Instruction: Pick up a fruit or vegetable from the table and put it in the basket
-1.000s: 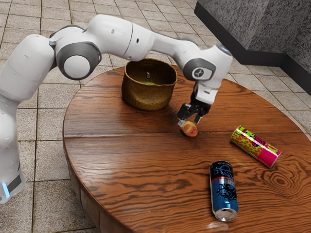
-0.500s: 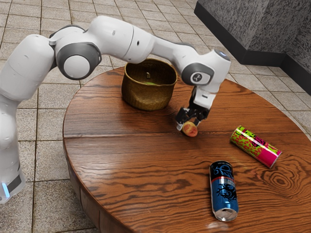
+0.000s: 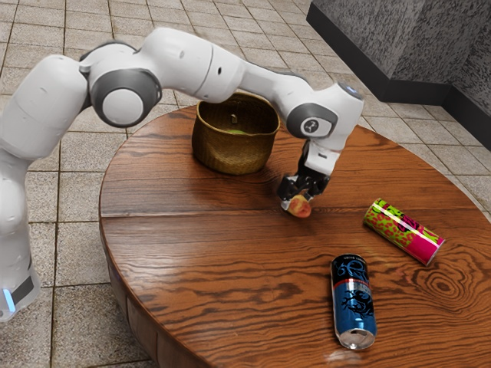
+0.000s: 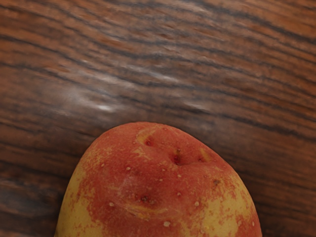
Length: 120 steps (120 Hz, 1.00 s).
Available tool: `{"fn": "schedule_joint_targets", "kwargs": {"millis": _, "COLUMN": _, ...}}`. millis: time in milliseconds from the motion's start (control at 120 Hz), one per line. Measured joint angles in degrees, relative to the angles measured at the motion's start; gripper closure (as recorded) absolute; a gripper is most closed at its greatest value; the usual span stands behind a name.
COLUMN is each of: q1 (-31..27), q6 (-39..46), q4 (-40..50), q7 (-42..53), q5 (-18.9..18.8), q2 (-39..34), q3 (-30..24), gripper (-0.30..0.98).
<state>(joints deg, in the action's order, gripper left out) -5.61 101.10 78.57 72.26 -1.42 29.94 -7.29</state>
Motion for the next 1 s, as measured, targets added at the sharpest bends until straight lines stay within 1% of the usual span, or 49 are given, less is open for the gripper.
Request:
{"fn": "schedule_joint_targets", "kwargs": {"millis": 25, "q1": 0.0, "q6": 0.0, "q4": 0.1, "q7": 0.0, "q5": 0.1, "q2": 0.2, "q3": 0.0, "gripper": 0.25}}
{"fn": "schedule_joint_targets", "kwargs": {"millis": 108, "q1": -0.1, "q6": 0.1, "q4": 0.2, "q7": -0.1, "q5": 0.2, "q2": 0.3, "q3": 0.0, "gripper": 0.11}}
{"fn": "schedule_joint_targets", "kwargs": {"millis": 142, "q1": -0.1, "q6": 0.1, "q4": 0.1, "q7": -0.2, "q5": 0.3, "q2": 0.3, "q3": 0.0, "gripper": 0.09}}
{"fn": "schedule_joint_targets", "kwargs": {"millis": 183, "q1": -0.3, "q6": 0.1, "q4": 0.1, "q7": -0.2, "q5": 0.5, "q2": 0.2, "q3": 0.0, "gripper": 0.12}}
{"fn": "schedule_joint_targets", "kwargs": {"millis": 275, "q1": -0.4, "q6": 0.0, "q4": 0.0, "q7": -0.3, "q5": 0.7, "q2": -0.2, "q3": 0.1, "gripper": 0.30}}
{"fn": "schedule_joint_targets", "kwargs": {"millis": 350, "q1": -0.5, "q6": -0.4, "q4": -0.4, "q7": -0.4, "q5": 0.8, "q2": -1.9, "q3": 0.3, "gripper": 0.35}}
{"fn": "schedule_joint_targets", "kwargs": {"millis": 408, "q1": -0.5, "q6": -1.3, "q4": -0.6, "q7": -0.4, "q5": 0.8, "q2": -4.5, "q3": 0.3, "gripper": 0.36}}
{"fn": "schedule_joint_targets", "kwargs": {"millis": 483, "q1": -1.4, "q6": -3.3, "q4": -1.1, "q7": -0.5, "q5": 0.9, "q2": -10.9, "q3": 0.2, "gripper": 0.36}}
{"fn": "schedule_joint_targets", "kwargs": {"millis": 542, "q1": -4.5, "q6": -5.5, "q4": -1.7, "q7": -0.5, "q5": 1.0, "q2": -15.7, "q3": 0.2, "gripper": 0.36}}
{"fn": "schedule_joint_targets", "kwargs": {"millis": 617, "q1": -10.7, "q6": -8.6, "q4": -3.5, "q7": -0.5, "q5": 1.0, "q2": -19.7, "q3": 0.3, "gripper": 0.39}}
{"fn": "schedule_joint_targets", "kwargs": {"millis": 667, "q1": -14.0, "q6": -10.2, "q4": -4.0, "q7": -0.4, "q5": 0.9, "q2": -20.6, "q3": 0.3, "gripper": 0.42}}
{"fn": "schedule_joint_targets", "kwargs": {"millis": 725, "q1": -15.8, "q6": -11.6, "q4": -4.2, "q7": -0.4, "q5": 0.9, "q2": -20.9, "q3": 0.4, "gripper": 0.43}}
{"fn": "schedule_joint_targets", "kwargs": {"millis": 1000, "q1": -16.1, "q6": -14.5, "q4": -1.9, "q7": -0.2, "q5": 0.7, "q2": -19.4, "q3": 3.7, "gripper": 0.44}}
